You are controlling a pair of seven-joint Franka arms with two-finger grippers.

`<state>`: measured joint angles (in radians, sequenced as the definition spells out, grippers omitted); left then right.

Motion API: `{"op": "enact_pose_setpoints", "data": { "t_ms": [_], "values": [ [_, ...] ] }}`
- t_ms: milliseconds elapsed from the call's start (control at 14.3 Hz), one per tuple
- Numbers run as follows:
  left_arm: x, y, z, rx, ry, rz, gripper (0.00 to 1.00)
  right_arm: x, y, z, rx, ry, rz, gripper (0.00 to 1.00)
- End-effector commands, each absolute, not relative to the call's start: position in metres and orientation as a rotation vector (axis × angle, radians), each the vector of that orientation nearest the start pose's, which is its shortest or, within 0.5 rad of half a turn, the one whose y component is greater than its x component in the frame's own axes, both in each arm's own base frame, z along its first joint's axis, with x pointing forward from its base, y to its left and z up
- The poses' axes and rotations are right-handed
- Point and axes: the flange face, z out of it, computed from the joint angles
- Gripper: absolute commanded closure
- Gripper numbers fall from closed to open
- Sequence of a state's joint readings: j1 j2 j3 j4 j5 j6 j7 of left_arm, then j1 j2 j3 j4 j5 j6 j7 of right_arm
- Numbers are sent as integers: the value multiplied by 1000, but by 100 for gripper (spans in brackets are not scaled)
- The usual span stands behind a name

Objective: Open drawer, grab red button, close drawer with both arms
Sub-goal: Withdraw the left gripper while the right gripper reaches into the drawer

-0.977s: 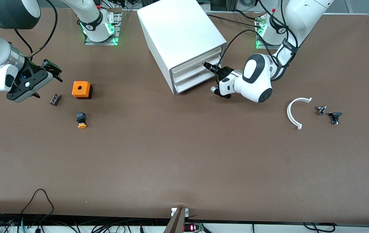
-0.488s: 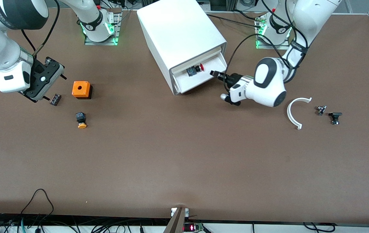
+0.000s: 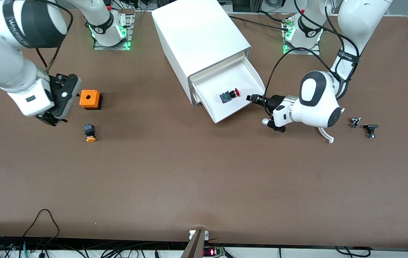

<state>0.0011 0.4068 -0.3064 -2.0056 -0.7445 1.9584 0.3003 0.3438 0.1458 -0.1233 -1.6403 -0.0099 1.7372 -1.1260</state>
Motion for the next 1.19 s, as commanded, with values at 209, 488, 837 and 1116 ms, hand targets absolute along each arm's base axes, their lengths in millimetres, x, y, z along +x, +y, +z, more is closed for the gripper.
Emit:
{"op": "enact_pose_setpoints", "data": {
  "t_ms": [209, 488, 837, 1116],
  "values": [
    [567, -169, 303, 2491, -137, -314, 0, 566, 274, 520, -2160, -2126, 11, 0],
    [593, -109, 387, 2593, -122, -51, 0, 541, 394, 516, -1970, -2269, -45, 0],
    [558, -30, 510, 2875, -278, 21, 0, 517, 494, 476, -1857, -2351, -82, 0],
    [553, -8, 583, 3078, -306, -81, 0, 518, 541, 421, -1883, -2327, -214, 0]
  ]
}}
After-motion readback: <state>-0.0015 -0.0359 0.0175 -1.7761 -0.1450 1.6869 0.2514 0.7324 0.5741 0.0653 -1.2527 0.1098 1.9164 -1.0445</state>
